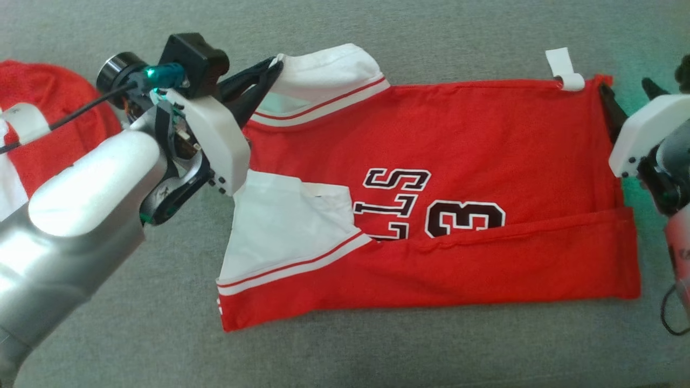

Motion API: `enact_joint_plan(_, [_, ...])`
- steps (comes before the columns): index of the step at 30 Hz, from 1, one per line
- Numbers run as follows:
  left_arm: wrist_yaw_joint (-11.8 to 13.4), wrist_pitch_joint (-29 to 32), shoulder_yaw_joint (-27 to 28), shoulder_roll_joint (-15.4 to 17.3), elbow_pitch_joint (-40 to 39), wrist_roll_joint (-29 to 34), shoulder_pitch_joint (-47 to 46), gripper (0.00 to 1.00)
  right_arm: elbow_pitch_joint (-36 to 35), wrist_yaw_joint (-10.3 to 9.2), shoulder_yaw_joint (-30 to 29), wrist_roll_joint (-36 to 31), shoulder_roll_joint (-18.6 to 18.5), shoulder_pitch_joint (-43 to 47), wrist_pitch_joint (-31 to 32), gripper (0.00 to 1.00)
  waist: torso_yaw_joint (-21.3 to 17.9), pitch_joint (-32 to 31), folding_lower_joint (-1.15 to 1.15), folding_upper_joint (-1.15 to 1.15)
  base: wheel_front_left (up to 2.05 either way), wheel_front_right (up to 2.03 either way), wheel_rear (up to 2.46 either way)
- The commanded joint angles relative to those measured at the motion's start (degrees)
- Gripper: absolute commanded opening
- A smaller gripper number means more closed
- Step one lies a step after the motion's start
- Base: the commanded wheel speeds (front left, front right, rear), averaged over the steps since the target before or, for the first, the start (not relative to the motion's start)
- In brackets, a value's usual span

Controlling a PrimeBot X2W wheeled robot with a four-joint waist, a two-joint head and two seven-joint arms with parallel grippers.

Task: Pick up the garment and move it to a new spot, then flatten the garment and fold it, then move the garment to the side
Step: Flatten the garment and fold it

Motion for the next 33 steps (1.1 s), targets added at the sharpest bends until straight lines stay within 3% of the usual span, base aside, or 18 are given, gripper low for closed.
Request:
enact_joint_plan(1, [0.6, -0.2, 2.3, 2.4, -2.4, 0.7, -2.0, 0.00, -0.3, -0.05, 1.4, 0.7, -1.6, -1.5, 0.2, 1.00, 0.6, 0.4, 0.01, 0.00, 0.00, 0.00, 0.00])
enact_joint_plan(13, [1.4, 0.3, 2.6, 3.0, -4.9, 0.7, -3.0, 0.00, 5.5, -0.05, 6.0, 5.0, -1.9, -3.5, 2.2, 1.00, 1.3, 2.3, 0.01, 0.00, 0.00, 0.00, 0.00])
enact_joint_plan(14, [1.5, 0.3, 2.8, 2.8, -4.6, 0.6, -3.3, 0.00, 6.2, -0.05, 7.0, 6.2, -2.3, -3.5, 2.8, 0.00, 1.4, 2.2, 0.01, 0.00, 0.00, 0.00, 0.00])
enact_joint_plan(23, [2.7, -1.4, 3.9, 2.9, -2.3, 0.4, -3.4, 0.00, 6.2, -0.05, 7.7, 10.1, -4.7, -5.8, -2.2, 0.00, 1.3, 1.5, 0.01, 0.00, 0.00, 0.00, 0.00])
enact_joint_plan(33, [4.1, -6.4, 6.3, 2.9, 3.1, 2.2, -6.4, 0.00, 5.1, -0.05, 7.2, 12.6, -3.4, -11.6, -10.9, 0.00, -0.2, 2.2, 0.01, 0.00, 0.00, 0.00, 0.00])
